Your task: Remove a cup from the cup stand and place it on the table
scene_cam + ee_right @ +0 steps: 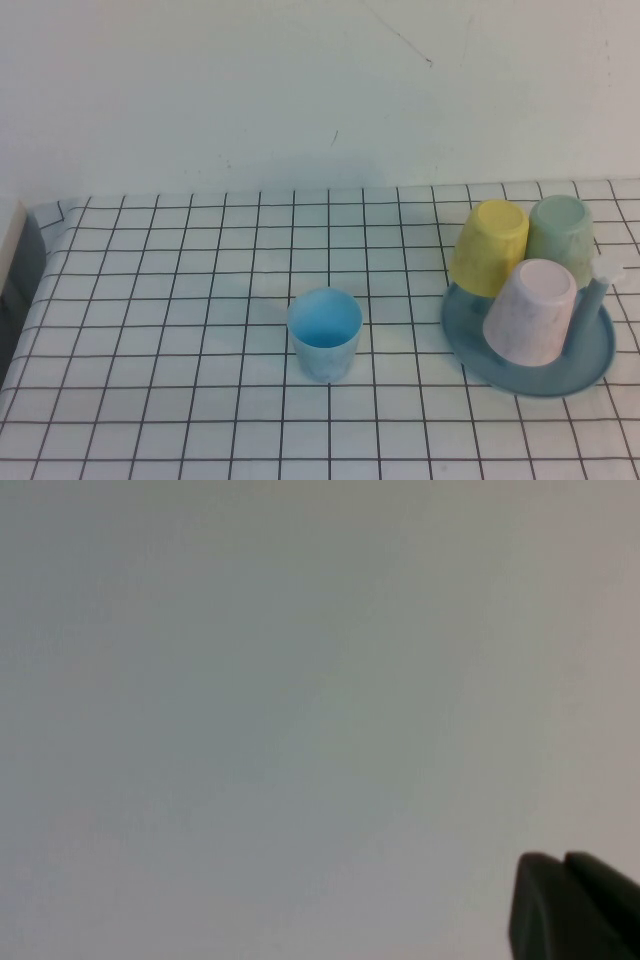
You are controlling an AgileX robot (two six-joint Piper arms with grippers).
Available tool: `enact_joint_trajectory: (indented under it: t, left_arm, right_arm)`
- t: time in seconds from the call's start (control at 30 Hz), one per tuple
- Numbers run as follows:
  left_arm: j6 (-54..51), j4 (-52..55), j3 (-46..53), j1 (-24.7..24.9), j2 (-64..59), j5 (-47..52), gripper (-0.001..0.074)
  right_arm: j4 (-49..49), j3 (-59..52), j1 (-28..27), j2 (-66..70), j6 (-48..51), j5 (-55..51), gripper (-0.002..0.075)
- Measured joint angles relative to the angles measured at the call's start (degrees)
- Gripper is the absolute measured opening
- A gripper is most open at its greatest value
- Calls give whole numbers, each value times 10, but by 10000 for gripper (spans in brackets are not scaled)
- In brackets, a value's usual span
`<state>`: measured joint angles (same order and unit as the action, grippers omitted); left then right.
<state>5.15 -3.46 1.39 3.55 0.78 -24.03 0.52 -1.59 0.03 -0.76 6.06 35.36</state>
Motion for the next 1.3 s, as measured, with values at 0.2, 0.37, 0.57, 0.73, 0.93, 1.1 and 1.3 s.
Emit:
enact_joint_trajectory:
  t: [0.2,0.37,0.57,0.73,0.93,1.1,1.3]
  left_arm:
    - [0,-1,0,0,0,-55,-3]
    - [0,-2,-3,0,0,-44,-3]
    - [4,-13,-132,0,-1,240,-3]
    - [3,-13,-241,0,-69,453,-3]
    - [-16,-47,-318,0,-184,570,-3]
    - [-59,-121,-326,0,-244,582,-3]
    - [-95,-154,-326,0,-272,583,-3]
  right_arm:
    - [5,0,0,0,4,-10,-3]
    - [0,56,0,0,13,-173,-3]
    - [-37,223,0,30,40,-445,-3]
    - [-12,338,0,145,78,-661,-3]
    - [128,437,0,324,276,-819,-3]
    - [239,496,0,481,417,-884,-3]
    - [322,562,0,632,548,-897,-3]
